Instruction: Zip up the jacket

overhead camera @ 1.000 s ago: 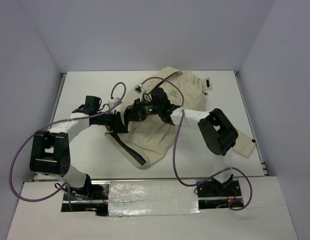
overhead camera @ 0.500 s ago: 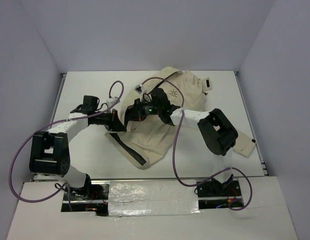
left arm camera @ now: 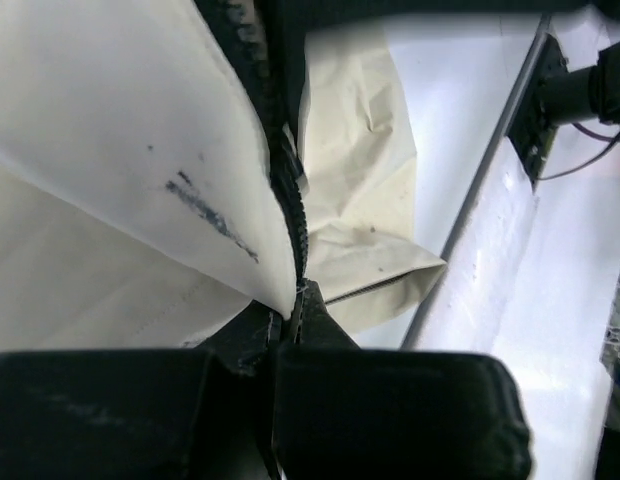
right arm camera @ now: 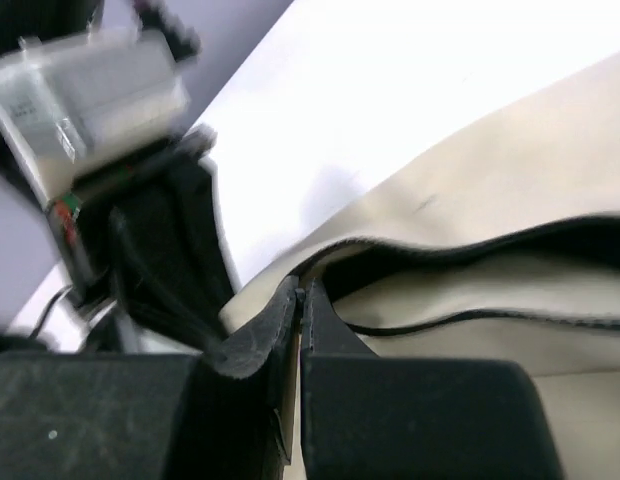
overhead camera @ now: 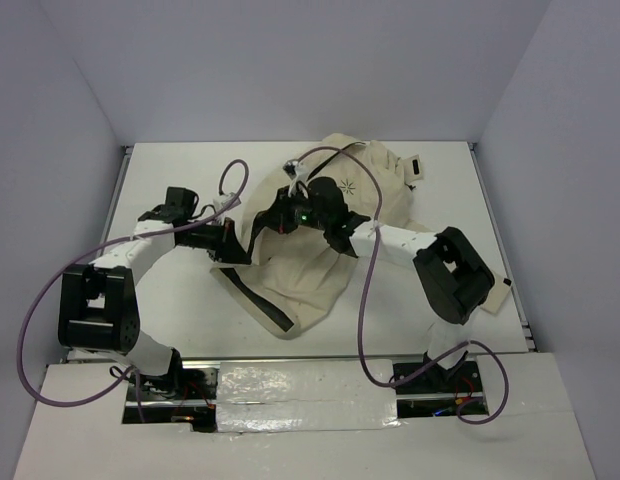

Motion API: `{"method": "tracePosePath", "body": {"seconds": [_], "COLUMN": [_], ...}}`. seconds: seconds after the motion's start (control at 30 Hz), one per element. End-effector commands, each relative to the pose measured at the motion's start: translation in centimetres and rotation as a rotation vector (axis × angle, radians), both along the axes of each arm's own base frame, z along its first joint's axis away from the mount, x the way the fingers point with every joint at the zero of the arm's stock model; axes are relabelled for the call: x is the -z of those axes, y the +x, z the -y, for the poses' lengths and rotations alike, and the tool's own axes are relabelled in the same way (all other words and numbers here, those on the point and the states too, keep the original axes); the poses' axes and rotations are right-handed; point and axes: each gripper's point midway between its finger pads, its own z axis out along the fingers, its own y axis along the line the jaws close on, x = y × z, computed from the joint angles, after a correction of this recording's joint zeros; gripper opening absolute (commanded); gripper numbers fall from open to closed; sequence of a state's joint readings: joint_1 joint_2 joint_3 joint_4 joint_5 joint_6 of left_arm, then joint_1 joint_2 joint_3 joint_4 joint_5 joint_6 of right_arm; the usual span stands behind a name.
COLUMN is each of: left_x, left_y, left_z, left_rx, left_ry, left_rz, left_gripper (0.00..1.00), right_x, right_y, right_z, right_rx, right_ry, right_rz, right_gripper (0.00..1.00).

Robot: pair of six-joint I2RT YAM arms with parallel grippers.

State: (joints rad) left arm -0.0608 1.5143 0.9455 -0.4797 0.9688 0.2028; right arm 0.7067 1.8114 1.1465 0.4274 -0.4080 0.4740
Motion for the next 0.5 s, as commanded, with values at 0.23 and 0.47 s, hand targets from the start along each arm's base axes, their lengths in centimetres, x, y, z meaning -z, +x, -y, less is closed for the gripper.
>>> {"method": "tracePosePath", "body": {"seconds": [0.23,0.47], "left_x": [-1.8,-7.2], "left_y": [-3.2,3.1], "left_z": [-4.3,-20.1], "left_rx": [0.056,-0.167], "left_ry": [0.142,0.599], "left_rz": [-0.107,0.201], "left_gripper": [0.0,0.0], "right_x": [-7.6,-12.7], "right_y": [12.9,21.7], "right_z": [9.3,29.5], "right_rx": [0.579,1.083], "right_ry": [-0.147,-0.33], "right_rz": [0.334,0.413], "right_gripper": [0.0,0.0]}}
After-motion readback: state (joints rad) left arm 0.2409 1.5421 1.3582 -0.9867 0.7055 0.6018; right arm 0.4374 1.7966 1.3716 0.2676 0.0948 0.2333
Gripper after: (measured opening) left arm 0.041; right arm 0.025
